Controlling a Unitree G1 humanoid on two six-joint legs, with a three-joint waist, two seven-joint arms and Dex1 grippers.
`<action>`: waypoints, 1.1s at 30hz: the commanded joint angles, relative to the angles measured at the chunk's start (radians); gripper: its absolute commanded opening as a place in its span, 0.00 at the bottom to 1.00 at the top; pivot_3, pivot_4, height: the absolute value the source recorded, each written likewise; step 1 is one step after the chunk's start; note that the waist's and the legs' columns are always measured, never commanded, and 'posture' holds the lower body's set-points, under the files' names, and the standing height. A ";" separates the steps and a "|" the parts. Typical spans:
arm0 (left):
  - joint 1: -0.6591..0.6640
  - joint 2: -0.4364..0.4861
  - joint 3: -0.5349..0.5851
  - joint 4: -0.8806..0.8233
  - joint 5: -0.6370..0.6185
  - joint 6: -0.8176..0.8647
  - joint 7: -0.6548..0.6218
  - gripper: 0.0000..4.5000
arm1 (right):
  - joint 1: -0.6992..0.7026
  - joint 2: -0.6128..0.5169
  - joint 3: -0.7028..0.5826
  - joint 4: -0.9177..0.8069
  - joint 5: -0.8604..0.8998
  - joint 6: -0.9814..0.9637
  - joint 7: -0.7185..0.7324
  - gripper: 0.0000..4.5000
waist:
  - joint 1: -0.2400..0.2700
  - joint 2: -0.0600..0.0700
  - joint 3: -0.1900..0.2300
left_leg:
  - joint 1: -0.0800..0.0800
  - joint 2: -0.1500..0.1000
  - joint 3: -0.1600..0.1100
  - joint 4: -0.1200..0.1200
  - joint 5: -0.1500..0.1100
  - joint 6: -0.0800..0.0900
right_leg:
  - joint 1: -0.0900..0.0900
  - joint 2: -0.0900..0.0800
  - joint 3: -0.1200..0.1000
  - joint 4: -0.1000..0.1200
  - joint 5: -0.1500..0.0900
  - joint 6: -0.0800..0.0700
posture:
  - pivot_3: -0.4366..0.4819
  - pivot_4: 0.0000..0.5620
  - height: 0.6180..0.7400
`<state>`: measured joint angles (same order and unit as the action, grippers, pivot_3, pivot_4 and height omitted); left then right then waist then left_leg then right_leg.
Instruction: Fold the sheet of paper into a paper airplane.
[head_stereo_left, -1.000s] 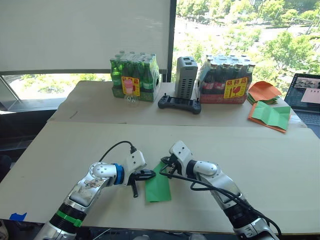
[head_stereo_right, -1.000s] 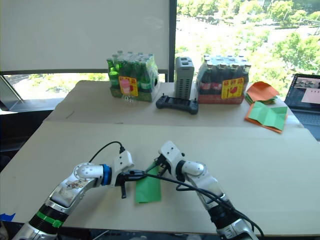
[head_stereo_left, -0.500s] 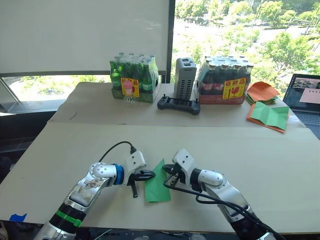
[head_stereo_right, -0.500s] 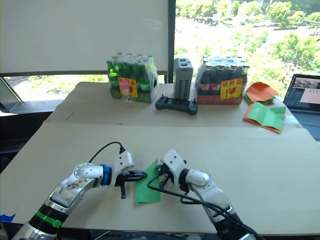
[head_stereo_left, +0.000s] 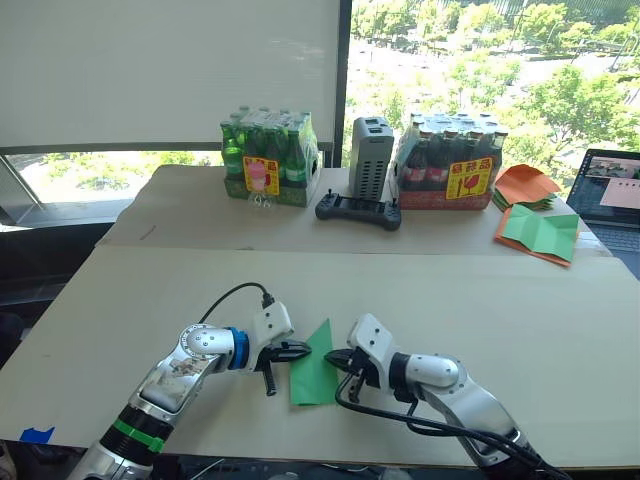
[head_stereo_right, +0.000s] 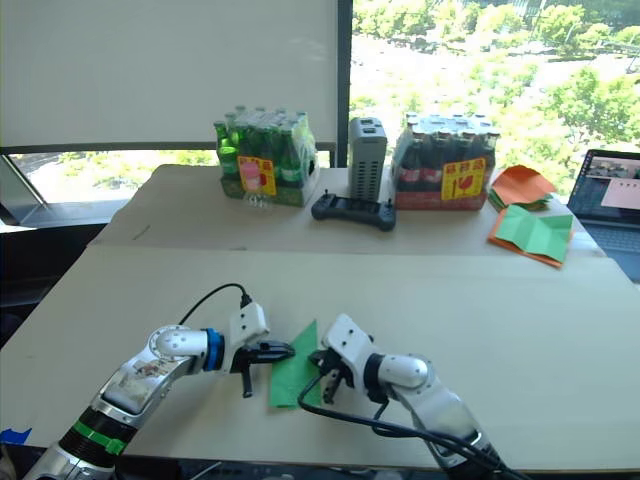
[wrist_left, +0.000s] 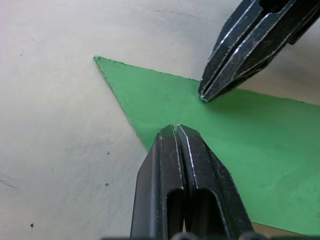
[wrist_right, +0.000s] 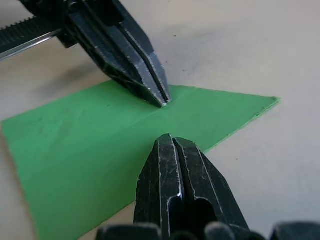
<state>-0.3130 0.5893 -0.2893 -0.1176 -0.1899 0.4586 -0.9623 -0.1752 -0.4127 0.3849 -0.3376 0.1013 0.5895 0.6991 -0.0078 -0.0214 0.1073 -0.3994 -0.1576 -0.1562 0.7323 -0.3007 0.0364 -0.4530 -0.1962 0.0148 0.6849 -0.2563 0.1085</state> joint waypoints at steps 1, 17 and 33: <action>0.013 0.013 -0.026 0.032 0.032 0.018 -0.002 0.02 | 0.040 -0.032 0.045 0.008 0.016 0.068 0.038 0.00 | 0.001 0.000 0.000 | 0.000 0.000 0.000 0.000 0.000 0.001 | 0.000 0.000 0.000 0.000 0.000 0.000 | 0.48 0.27 0.47; 0.017 0.022 -0.024 0.030 0.031 0.016 -0.006 0.02 | 0.097 -0.107 0.045 -0.076 0.073 0.123 0.061 0.00 | 0.012 0.000 0.000 | 0.000 0.000 0.000 -0.001 -0.001 0.002 | 0.001 0.000 0.000 -0.002 0.000 0.000 | 0.48 0.27 0.47; 0.015 0.027 -0.022 0.045 0.036 -0.002 -0.013 0.02 | 0.146 -0.182 0.039 -0.138 0.148 0.168 0.079 0.00 | 0.020 0.000 0.000 | 0.001 0.000 0.000 -0.001 -0.004 0.006 | 0.003 0.000 -0.001 -0.004 0.000 0.000 | 0.48 0.27 0.47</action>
<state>-0.3150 0.5939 -0.2937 -0.1090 -0.1893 0.4432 -0.9728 -0.0658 -0.5687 0.3841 -0.5164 0.2489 0.6909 0.7616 0.0122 -0.0216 0.1072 -0.3983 -0.1571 -0.1561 0.7316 -0.3045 0.0427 -0.4498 -0.1962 0.0141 0.6808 -0.2564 0.1086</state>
